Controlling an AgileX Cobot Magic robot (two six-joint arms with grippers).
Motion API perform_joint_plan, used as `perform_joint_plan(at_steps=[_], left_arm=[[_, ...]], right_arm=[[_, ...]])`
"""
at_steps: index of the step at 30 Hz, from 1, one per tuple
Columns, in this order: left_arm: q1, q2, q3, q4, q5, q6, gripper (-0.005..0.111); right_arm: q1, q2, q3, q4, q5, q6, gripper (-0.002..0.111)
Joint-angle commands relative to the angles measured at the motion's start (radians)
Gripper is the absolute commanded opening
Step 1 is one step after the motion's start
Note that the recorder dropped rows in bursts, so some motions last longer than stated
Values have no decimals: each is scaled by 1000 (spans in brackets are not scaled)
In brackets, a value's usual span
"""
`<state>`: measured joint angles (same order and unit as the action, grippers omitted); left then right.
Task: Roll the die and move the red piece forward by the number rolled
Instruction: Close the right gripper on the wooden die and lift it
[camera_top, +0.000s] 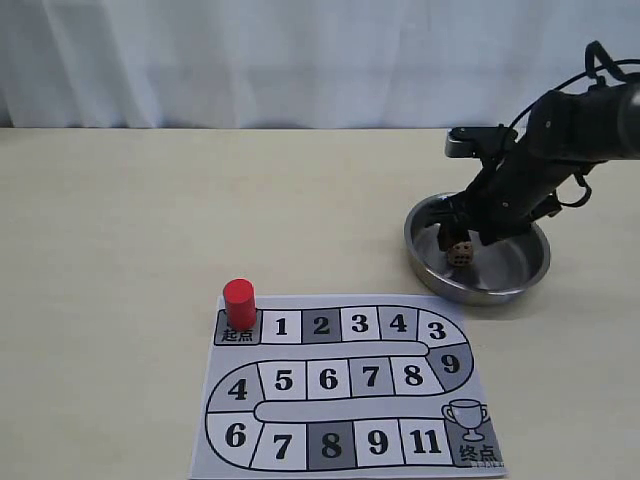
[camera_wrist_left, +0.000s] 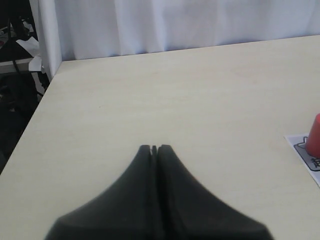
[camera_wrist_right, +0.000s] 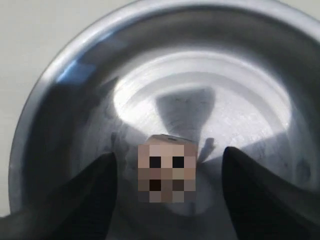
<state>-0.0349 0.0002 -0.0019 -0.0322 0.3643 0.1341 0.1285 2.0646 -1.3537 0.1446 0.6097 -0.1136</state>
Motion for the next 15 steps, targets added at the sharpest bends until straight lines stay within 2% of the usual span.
perform_joint_plan(at_steps=[1,10,15], left_arm=[[0,0,2,-5,-10,-4,0],[0,0,2,-5,-10,-4,0],[0,0,2,-5,-10,-4,0]], right_arm=[[2,21,-7,-7,-10,3,58],[2,40,-7,-7,-37,1,58],[2,40,-7,-4,-34,1,41]])
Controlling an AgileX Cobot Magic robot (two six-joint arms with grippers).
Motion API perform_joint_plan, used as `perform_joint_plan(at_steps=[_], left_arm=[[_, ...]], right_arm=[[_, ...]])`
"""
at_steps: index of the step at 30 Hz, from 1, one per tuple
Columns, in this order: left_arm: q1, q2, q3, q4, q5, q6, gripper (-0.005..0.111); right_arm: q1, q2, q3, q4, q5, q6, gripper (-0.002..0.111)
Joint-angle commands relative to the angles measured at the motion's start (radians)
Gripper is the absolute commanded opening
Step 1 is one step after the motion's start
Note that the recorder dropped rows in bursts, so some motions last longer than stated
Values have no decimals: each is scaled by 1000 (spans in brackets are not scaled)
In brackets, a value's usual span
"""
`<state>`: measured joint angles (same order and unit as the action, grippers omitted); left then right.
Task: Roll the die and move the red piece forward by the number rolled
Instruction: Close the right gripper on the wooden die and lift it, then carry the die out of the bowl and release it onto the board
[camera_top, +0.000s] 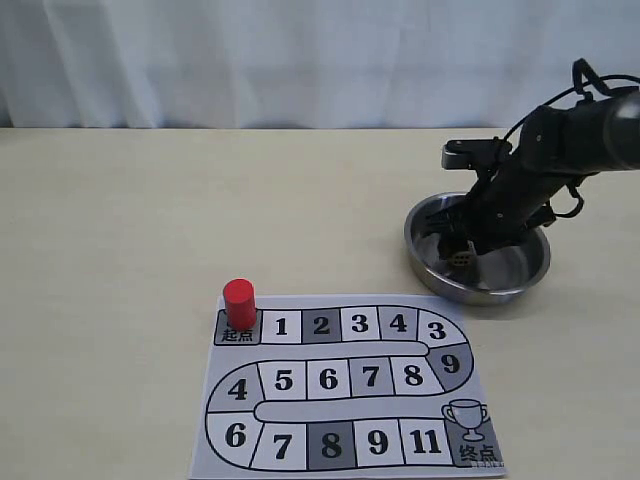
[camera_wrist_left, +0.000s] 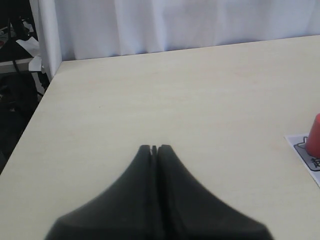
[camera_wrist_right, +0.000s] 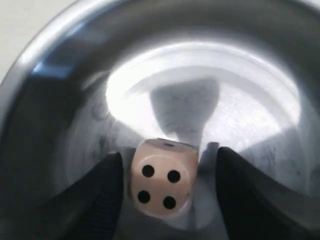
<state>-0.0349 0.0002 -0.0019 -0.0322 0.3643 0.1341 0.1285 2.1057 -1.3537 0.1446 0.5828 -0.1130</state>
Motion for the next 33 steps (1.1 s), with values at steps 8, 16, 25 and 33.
perform_joint_plan(at_steps=[8,16,25,33], left_arm=[[0,0,2,-5,-10,-4,0],[0,0,2,-5,-10,-4,0],[0,0,2,-5,-10,-4,0],[0,0,2,-5,-10,-4,0]], right_arm=[[2,-61,-7,-4,16,1,4],[-34,-247,25,-191,252,130,4],[-201,-419,258,-271,243,176,4],[-277,-426,386,-409,100,127,4]])
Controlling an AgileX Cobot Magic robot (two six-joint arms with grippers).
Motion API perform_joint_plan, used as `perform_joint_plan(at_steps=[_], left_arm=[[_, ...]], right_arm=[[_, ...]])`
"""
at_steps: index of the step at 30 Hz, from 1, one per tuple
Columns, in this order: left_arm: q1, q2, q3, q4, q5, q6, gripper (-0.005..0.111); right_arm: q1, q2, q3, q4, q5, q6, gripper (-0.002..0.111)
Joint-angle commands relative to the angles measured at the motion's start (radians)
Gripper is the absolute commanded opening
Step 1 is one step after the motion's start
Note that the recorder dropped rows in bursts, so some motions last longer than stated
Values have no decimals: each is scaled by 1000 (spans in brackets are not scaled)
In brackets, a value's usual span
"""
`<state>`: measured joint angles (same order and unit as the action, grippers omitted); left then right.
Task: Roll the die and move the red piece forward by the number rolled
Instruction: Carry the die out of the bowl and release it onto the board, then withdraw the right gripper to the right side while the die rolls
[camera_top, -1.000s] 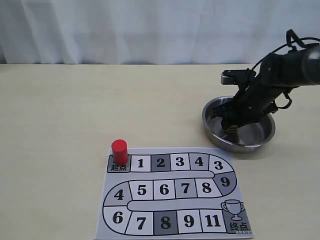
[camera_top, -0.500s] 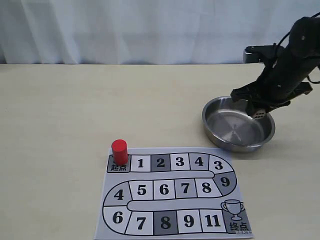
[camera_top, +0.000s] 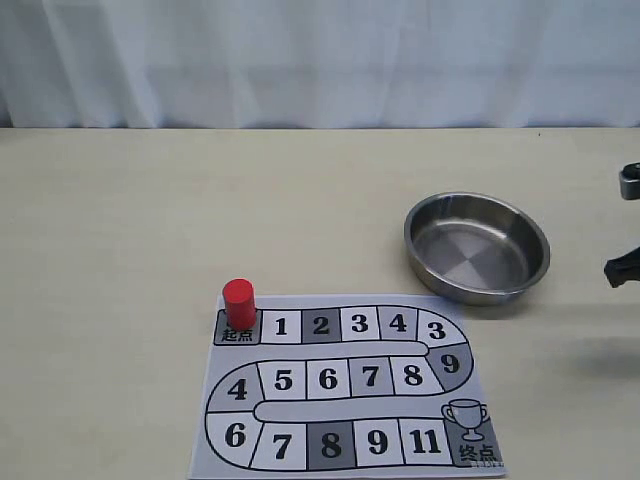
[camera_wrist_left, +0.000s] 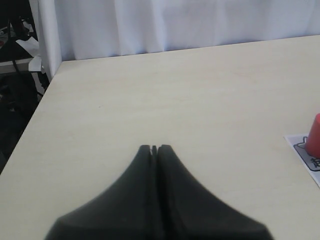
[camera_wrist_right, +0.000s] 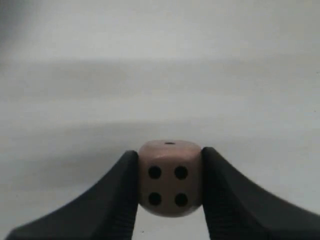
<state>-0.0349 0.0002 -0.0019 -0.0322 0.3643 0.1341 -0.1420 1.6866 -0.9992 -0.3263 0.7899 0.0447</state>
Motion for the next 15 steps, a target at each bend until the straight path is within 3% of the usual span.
perform_joint_plan(at_steps=[1,2,3,4,5,6,7,8,9,15], left_arm=[[0,0,2,-5,-10,-4,0],[0,0,2,-5,-10,-4,0],[0,0,2,-5,-10,-4,0],[0,0,2,-5,-10,-4,0],[0,0,2,-5,-10,-4,0],[0,0,2,-5,-10,-4,0],[0,0,2,-5,-10,-4,0],[0,0,2,-5,-10,-4,0],[0,0,2,-5,-10,-4,0],[0,0,2,-7,-10,-4,0]], right_arm=[[-6,2,36,224,-115,-205,5],[-6,10,36,351,-105,-329,9],[-6,27,36,609,-81,-519,20],[-6,38,36,732,-70,-599,29],[-6,57,36,868,-50,-676,52],[-6,63,34,870,-52,-685,67],[-6,74,34,820,-59,-653,91],[-6,75,34,775,-59,-624,98],[-6,75,34,693,-61,-538,102],[-6,75,34,405,-63,-275,102]])
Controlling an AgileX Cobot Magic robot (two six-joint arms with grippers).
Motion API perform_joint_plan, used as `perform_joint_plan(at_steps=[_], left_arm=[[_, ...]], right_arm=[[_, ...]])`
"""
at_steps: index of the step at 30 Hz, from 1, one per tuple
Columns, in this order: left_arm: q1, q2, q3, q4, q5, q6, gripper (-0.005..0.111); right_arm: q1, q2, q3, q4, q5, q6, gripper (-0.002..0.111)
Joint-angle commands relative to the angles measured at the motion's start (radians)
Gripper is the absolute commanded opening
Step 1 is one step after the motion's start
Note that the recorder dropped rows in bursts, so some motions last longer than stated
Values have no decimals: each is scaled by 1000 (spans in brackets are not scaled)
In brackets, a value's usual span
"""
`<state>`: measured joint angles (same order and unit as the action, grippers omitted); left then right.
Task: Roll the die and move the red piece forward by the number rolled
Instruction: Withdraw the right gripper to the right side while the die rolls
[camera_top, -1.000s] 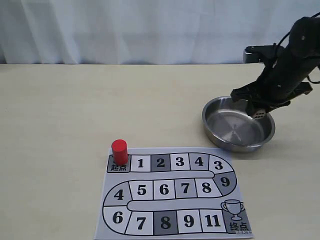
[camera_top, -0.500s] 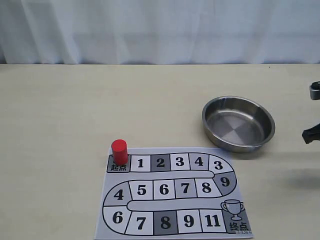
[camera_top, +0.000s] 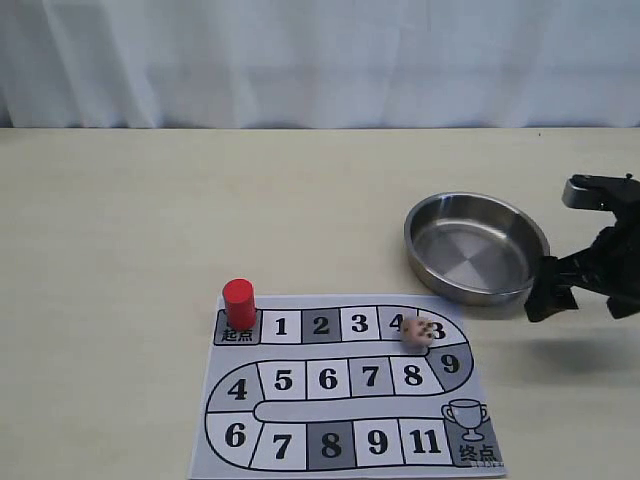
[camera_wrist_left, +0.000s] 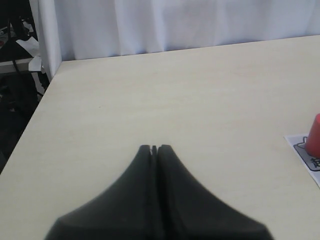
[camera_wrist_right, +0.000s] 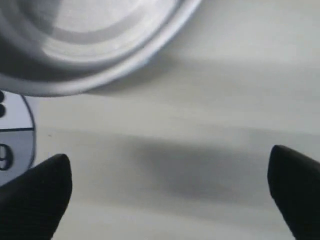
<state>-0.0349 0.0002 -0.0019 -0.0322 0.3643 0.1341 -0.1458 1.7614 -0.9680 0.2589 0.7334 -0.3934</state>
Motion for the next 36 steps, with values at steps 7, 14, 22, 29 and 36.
perform_joint_plan(at_steps=[7,14,22,29,36], left_arm=[[0,0,2,-7,-10,-4,0],[0,0,2,-7,-10,-4,0],[0,0,2,-7,-10,-4,0],[0,0,2,-7,-10,-4,0],[0,0,2,-7,-10,-4,0]], right_arm=[[-3,0,3,-304,-4,278,102],[-3,0,3,-304,-4,278,102],[-3,0,3,-304,-4,278,102],[-3,0,3,-305,-2,277,102],[-3,0,3,-300,15,283,87]])
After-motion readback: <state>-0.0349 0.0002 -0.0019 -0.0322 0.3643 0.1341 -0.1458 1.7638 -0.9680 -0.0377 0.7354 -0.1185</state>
